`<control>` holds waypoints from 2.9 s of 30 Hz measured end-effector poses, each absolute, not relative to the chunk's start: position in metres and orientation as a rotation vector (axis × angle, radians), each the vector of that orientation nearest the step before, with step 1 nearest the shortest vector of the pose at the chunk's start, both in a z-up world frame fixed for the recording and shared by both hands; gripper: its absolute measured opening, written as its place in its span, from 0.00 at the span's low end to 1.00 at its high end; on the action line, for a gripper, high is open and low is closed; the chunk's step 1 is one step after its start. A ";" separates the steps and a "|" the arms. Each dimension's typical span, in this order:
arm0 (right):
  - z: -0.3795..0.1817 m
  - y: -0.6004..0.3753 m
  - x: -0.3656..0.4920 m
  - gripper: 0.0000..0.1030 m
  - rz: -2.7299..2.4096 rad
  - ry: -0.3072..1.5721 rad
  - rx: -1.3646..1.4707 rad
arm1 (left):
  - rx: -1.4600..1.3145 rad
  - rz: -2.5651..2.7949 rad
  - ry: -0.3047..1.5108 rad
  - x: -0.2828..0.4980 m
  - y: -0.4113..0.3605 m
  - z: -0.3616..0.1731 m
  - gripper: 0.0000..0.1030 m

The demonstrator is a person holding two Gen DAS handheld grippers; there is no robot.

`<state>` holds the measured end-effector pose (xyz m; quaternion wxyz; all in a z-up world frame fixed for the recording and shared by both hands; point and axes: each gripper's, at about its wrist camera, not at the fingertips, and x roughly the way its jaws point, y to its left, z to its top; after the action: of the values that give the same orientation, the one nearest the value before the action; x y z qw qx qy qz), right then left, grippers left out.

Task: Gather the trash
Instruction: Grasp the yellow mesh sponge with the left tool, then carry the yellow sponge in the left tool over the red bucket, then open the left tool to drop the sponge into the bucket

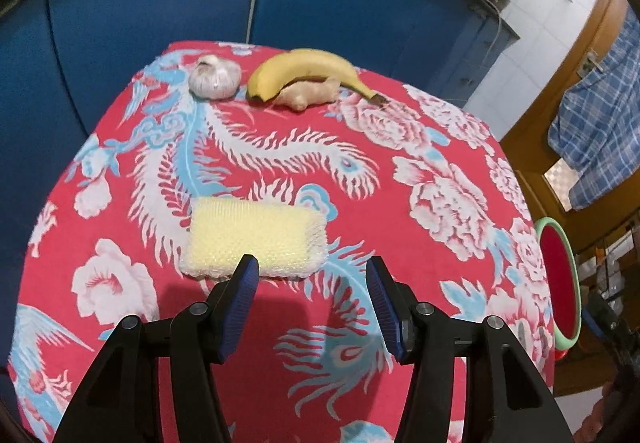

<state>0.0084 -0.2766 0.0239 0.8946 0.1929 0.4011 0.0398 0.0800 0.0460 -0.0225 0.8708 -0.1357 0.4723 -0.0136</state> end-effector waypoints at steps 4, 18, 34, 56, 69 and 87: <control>0.020 -0.276 0.009 0.55 0.079 0.842 0.398 | -0.307 0.000 0.982 0.090 0.051 -0.027 0.56; 0.015 -0.285 0.011 0.55 0.059 0.853 0.411 | -0.391 0.152 0.973 0.120 0.082 -0.041 0.61; 0.008 -0.299 0.010 0.55 0.033 0.863 0.424 | -0.341 0.123 0.906 0.131 0.072 -0.039 0.26; 0.028 -0.332 -0.015 0.55 -0.040 0.787 0.443 | -0.137 -0.236 0.810 0.079 -0.044 0.020 0.25; 0.037 -0.380 -0.032 0.55 -0.136 0.744 0.458 | -0.045 -0.447 0.800 0.074 -0.133 0.039 0.25; 0.015 -0.444 -0.058 0.55 -0.242 0.742 0.546 | 0.115 -0.679 0.890 0.078 -0.274 -0.004 0.26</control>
<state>-0.0577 -0.4445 0.0154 0.8887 0.2627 0.3572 -0.1165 0.0784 -0.2737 -0.0036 0.8458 0.0545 0.4220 -0.3218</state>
